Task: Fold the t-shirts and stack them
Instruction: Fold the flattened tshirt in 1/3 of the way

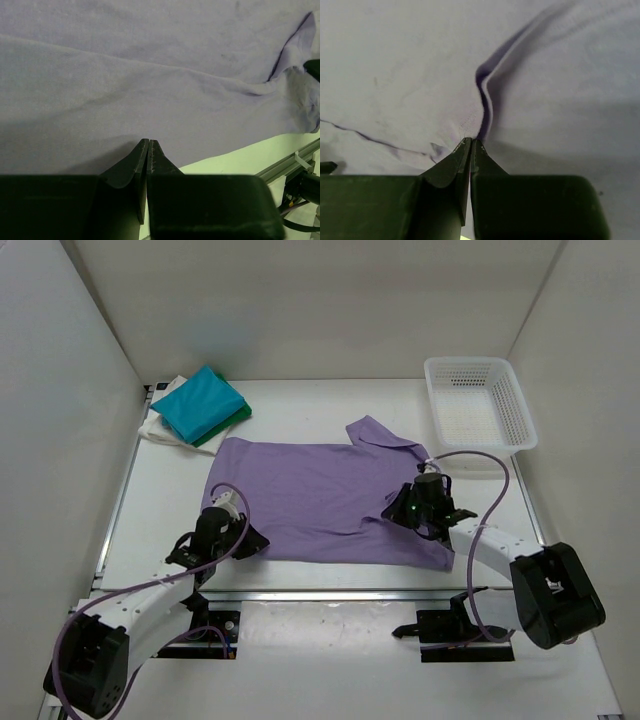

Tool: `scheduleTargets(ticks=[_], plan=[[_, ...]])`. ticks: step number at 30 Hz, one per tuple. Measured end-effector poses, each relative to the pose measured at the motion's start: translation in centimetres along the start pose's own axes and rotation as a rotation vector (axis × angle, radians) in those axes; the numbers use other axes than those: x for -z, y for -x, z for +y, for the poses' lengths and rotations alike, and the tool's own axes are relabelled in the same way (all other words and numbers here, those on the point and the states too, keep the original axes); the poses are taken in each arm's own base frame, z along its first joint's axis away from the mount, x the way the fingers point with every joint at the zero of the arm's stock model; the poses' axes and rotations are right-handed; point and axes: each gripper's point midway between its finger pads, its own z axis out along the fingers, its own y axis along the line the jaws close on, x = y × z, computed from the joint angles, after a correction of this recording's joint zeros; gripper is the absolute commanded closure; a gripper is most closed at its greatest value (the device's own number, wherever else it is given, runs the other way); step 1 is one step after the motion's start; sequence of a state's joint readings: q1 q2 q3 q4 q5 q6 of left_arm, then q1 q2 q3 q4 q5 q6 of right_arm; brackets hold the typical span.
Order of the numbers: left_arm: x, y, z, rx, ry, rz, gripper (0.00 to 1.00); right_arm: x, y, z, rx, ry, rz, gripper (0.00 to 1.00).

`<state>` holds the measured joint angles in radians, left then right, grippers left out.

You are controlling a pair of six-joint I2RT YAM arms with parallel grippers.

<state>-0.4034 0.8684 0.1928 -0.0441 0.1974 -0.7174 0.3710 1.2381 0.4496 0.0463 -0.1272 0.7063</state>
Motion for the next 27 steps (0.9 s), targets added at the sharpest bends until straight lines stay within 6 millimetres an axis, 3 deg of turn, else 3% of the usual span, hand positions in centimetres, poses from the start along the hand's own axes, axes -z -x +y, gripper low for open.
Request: scheduleTargets(ticks=[4, 8, 11, 13, 16, 18, 19, 21, 23, 27], plan=[[0.2, 0.3, 0.1, -0.008, 0.001, -0.011, 0.87, -0.9, 1.4, 1.3, 0.003, 0.016, -0.003, 0.98], [0.3, 0.2, 0.5, -0.017, 0.021, -0.006, 0.86, -2.6, 3.0, 2.6, 0.006, 0.026, 0.002, 0.6], [0.4, 0.4, 0.6, -0.018, 0.035, -0.008, 0.84, -3.1, 4.1, 3.5, 0.027, 0.04, -0.009, 0.51], [0.5, 0.6, 0.8, -0.017, 0.041, -0.017, 0.84, -2.9, 4.7, 3.9, 0.042, 0.052, -0.026, 0.54], [0.7, 0.7, 1.0, -0.018, 0.05, -0.024, 0.84, -1.7, 5.1, 4.3, 0.064, 0.067, -0.05, 0.67], [0.8, 0.6, 1.2, -0.022, 0.063, -0.022, 0.8, -0.3, 4.9, 4.4, 0.083, 0.086, -0.077, 0.87], [0.9, 0.6, 1.5, -0.026, 0.074, -0.02, 0.78, 0.5, 4.6, 4.3, 0.091, 0.091, -0.091, 0.97], [1.2, 0.5, 2.0, -0.03, 0.098, -0.018, 0.72, 2.0, 2.9, 4.3, 0.122, 0.108, -0.1, 1.0], [1.6, 0.8, 2.3, -0.042, 0.129, -0.025, 0.67, 3.0, 0.1, 4.3, 0.16, 0.125, -0.07, 1.0], [2.6, 2.4, 1.2, -0.101, 0.151, -0.048, 0.61, 3.8, -5.8, 3.3, 0.249, 0.116, 0.059, 0.8]])
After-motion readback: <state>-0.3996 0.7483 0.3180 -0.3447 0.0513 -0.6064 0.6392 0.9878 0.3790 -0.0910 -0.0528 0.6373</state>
